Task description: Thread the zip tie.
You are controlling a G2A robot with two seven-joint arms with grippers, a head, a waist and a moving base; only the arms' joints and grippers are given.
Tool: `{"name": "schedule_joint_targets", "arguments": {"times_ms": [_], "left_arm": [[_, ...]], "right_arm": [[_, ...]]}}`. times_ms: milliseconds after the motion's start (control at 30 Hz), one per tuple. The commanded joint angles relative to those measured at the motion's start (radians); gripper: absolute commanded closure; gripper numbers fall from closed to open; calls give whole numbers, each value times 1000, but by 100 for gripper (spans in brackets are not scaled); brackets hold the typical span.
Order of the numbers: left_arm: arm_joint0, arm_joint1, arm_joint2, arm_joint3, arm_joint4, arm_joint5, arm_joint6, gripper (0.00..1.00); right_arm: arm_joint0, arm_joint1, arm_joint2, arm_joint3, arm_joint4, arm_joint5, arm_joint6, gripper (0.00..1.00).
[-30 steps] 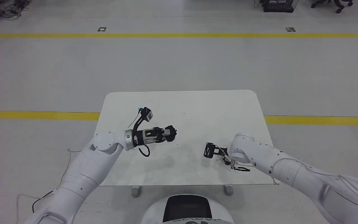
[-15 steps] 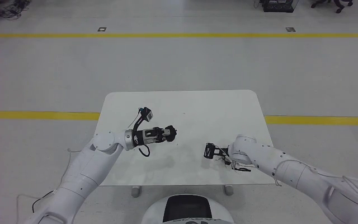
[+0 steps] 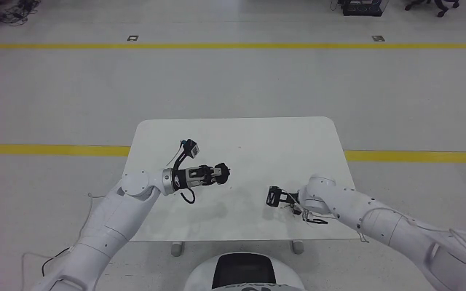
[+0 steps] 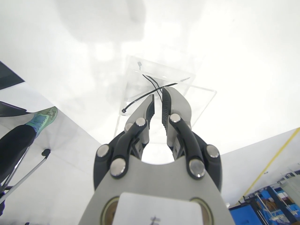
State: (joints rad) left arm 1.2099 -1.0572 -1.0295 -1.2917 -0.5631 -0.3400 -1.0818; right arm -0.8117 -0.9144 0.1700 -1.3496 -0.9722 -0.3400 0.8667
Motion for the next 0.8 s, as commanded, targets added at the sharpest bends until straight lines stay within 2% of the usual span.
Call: {"name": "schedule_joint_targets", "arguments": {"times_ms": [0, 500, 767], "left_arm": [[0, 0, 0, 0, 0, 0, 0, 100], [0, 0, 0, 0, 0, 0, 0, 100], [0, 0, 0, 0, 0, 0, 0, 100]], "right_arm": [[3, -1, 0, 0, 11, 0, 8, 91], [5, -21, 0, 24, 46, 0, 47, 90], [4, -29, 0, 44, 31, 0, 35, 89]]}}
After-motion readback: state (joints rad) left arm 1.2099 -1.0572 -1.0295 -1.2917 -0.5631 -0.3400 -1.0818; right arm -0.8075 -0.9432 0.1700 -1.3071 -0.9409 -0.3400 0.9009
